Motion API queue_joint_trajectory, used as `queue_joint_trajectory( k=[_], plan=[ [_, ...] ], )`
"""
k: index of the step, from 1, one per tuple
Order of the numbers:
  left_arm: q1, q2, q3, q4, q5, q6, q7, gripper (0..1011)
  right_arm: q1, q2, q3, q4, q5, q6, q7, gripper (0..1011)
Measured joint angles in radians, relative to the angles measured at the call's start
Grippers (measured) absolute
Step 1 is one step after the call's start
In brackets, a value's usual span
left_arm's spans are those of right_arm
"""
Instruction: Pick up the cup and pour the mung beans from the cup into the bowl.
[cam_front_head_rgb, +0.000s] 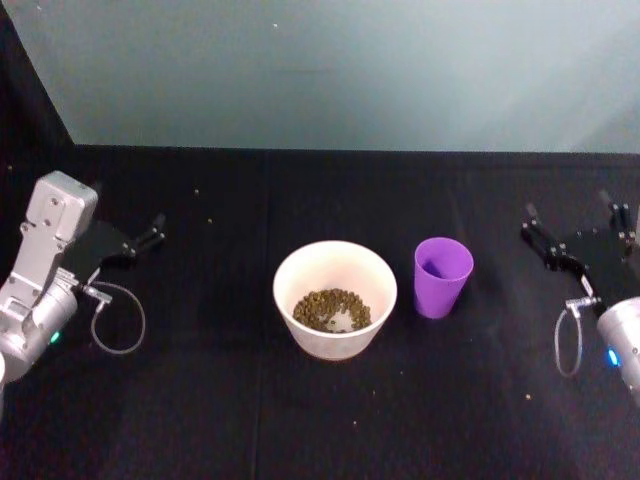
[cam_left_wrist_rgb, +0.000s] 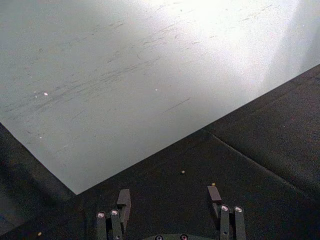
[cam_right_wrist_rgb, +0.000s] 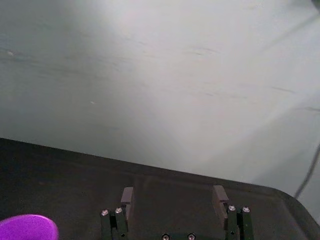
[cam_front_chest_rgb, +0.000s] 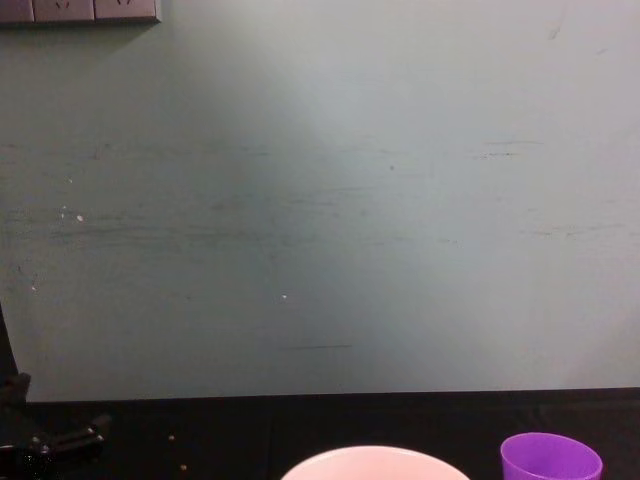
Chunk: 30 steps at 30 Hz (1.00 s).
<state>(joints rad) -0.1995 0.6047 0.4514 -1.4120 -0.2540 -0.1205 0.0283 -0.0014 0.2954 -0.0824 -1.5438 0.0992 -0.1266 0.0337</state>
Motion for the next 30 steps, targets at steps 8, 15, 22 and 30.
queue_joint_trajectory(
  k=[8, 15, 22, 30],
  plan=[
    [0.000, 0.000, 0.000, 0.000, 0.000, 0.000, 0.000, 1000, 0.014, -0.014, 0.014, 0.044, -0.027, -0.021, -0.012, 1003],
    [0.000, 0.000, 0.000, 0.000, 0.000, 0.000, 0.000, 1000, 0.012, -0.012, 0.013, 0.038, -0.025, -0.019, -0.012, 1003],
    [0.000, 0.000, 0.000, 0.000, 0.000, 0.000, 0.000, 1000, 0.011, -0.012, 0.012, 0.034, -0.024, -0.017, -0.012, 1003],
    [0.000, 0.000, 0.000, 0.000, 0.000, 0.000, 0.000, 1000, 0.010, -0.011, 0.012, 0.032, -0.022, -0.015, -0.012, 1003]
  ],
)
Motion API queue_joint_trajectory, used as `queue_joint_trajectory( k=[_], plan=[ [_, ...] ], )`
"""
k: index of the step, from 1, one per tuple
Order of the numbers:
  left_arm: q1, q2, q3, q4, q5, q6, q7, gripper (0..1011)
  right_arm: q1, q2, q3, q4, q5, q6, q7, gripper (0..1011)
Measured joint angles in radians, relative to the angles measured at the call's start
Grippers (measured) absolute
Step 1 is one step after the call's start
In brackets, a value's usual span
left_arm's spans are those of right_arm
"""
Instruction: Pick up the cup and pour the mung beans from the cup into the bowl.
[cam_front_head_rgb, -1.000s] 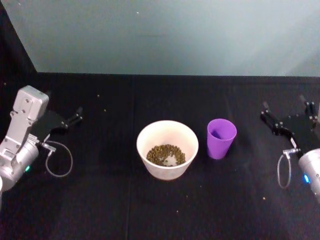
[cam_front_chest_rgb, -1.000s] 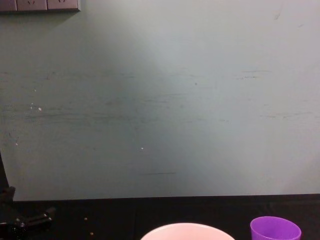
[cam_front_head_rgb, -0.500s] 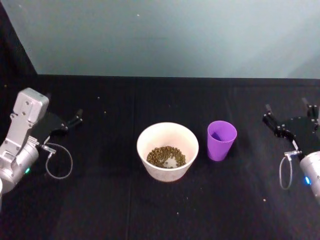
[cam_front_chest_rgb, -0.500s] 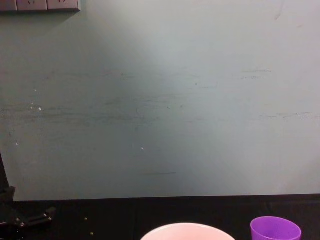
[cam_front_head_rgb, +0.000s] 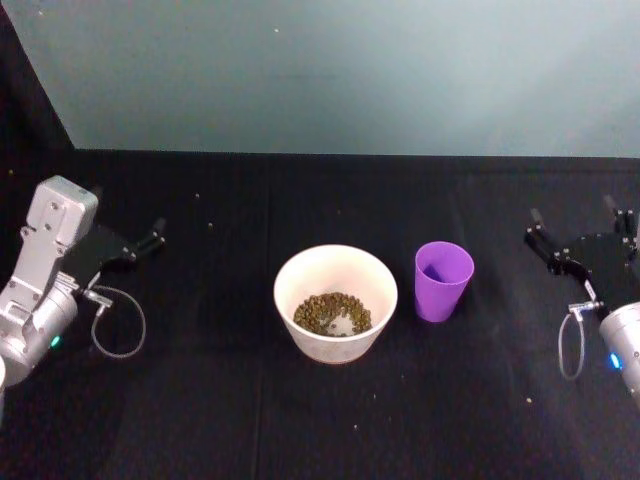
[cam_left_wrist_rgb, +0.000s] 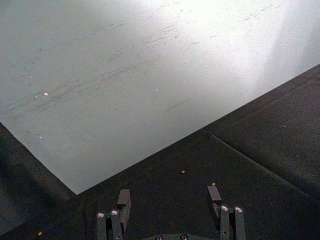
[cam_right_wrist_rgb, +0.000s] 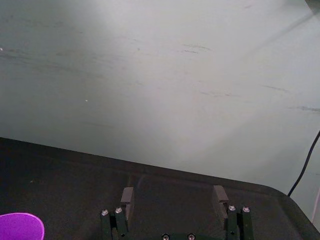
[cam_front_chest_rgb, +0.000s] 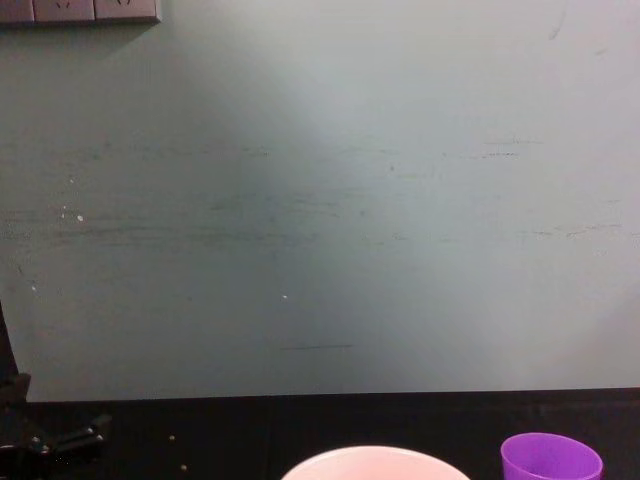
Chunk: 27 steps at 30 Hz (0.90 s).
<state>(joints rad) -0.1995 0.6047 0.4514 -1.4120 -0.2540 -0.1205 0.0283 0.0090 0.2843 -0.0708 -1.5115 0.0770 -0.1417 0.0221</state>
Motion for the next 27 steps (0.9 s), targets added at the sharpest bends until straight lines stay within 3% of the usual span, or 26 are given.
queue_joint_trajectory(
  k=[27],
  plan=[
    [0.000, 0.000, 0.000, 0.000, 0.000, 0.000, 0.000, 1000, -0.001, 0.001, 0.000, -0.002, 0.001, 0.002, 0.000, 1003]
  ],
)
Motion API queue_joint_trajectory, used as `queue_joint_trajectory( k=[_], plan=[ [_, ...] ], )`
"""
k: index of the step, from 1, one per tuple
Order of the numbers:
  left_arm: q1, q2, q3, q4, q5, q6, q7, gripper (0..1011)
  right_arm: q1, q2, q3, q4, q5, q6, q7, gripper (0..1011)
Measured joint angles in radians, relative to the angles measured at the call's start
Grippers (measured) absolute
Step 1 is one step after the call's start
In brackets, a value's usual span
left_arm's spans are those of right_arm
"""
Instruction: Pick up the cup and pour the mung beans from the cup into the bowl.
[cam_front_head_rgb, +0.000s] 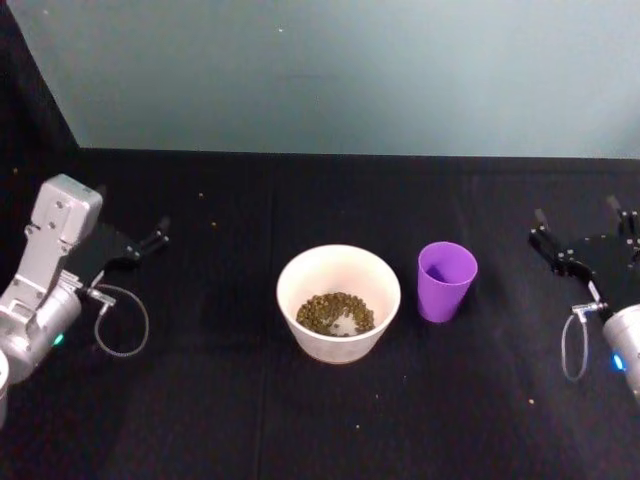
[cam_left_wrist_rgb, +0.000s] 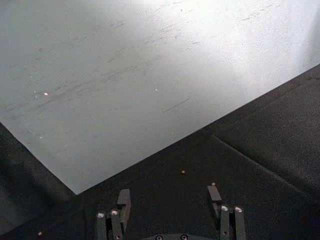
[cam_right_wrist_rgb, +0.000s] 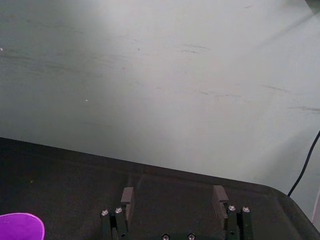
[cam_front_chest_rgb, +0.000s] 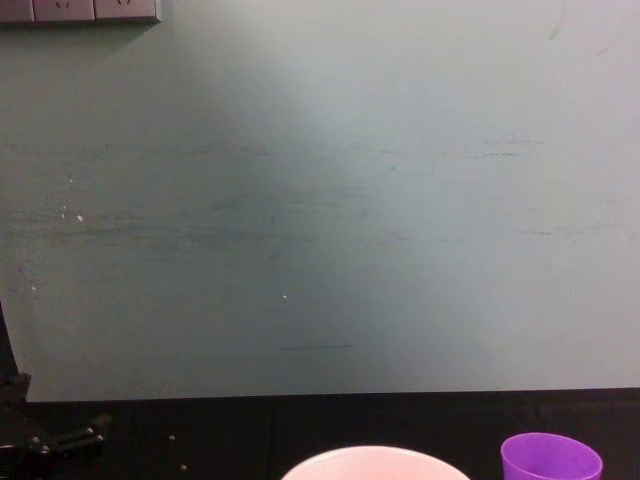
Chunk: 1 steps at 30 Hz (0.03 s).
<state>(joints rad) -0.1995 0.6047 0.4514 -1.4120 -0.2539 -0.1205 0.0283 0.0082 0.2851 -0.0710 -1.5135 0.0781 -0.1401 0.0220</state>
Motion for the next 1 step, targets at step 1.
queue_joint_trajectory(
  k=[1],
  plan=[
    [0.000, 0.000, 0.000, 0.000, 0.000, 0.000, 0.000, 1000, 0.000, 0.000, 0.000, 0.000, 0.000, 0.000, 0.000, 1003]
  ],
)
